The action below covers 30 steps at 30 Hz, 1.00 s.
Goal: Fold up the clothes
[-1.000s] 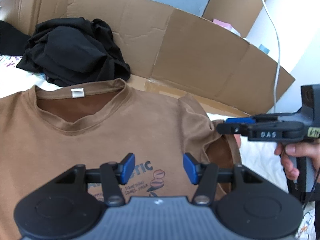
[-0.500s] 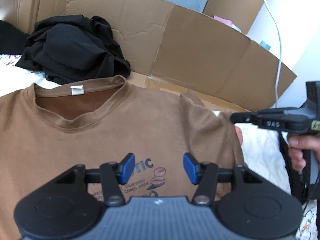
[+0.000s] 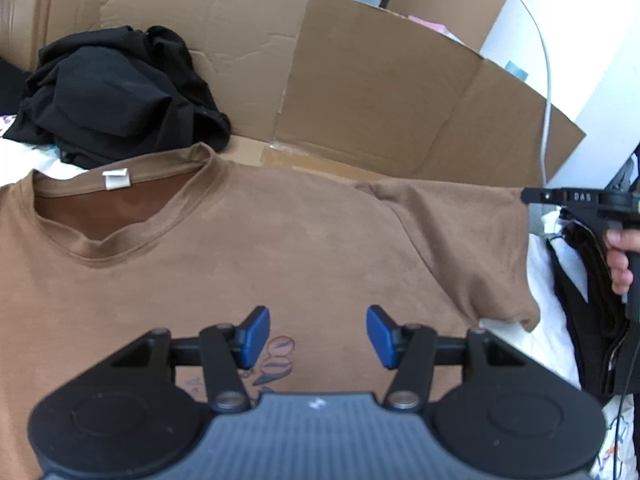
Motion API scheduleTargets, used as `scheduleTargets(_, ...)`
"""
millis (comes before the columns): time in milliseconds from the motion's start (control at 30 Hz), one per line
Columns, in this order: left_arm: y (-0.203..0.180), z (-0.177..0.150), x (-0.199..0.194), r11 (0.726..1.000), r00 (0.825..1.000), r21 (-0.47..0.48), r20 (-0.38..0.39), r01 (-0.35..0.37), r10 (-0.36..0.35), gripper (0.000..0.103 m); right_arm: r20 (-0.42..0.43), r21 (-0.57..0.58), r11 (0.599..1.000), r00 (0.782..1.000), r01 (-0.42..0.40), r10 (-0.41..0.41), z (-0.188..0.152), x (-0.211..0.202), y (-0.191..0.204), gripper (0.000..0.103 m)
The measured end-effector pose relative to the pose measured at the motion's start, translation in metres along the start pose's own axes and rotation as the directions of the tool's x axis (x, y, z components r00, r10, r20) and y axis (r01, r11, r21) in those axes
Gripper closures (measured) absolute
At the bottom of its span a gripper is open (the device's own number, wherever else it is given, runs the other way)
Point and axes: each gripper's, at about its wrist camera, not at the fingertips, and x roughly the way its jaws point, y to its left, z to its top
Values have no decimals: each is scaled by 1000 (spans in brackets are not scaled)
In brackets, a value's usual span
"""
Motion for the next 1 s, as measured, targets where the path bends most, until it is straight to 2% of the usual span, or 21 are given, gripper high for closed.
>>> scheduleTargets(167, -3, -2, 2, 1000, 1000, 7, -6, 2, -2, 46, -5, 24, 996, 996, 91, -91, 2, 5, -11, 99)
scheduleTargets(367, -2, -1, -2, 1000, 1000, 5, -3, -3, 3, 46, -56, 41, 998, 997, 51, -49, -8, 7, -11, 90)
scheduleTargets(433, -2, -1, -4, 1000, 1000, 5, 0, -4, 4, 46, -84, 49, 998, 996, 33, -29, -14, 8, -11, 79)
scheduleTargets(533, -1, -1, -5, 1000, 1000, 11, 0, -7, 7, 46, -111, 66, 997, 994, 27, -19, -23, 9, -10, 72)
scheduleTargets(867, -6, 1, -12, 1000, 1000, 28, 4, -3, 2, 46, -213, 140, 990, 976, -16, 46, -65, -2, -9, 72)
scheduleTargets(1000, -8, 2, -14, 1000, 1000, 31, 7, 1, -1, 46, -250, 213, 977, 966, -17, 71, -81, -3, -14, 72)
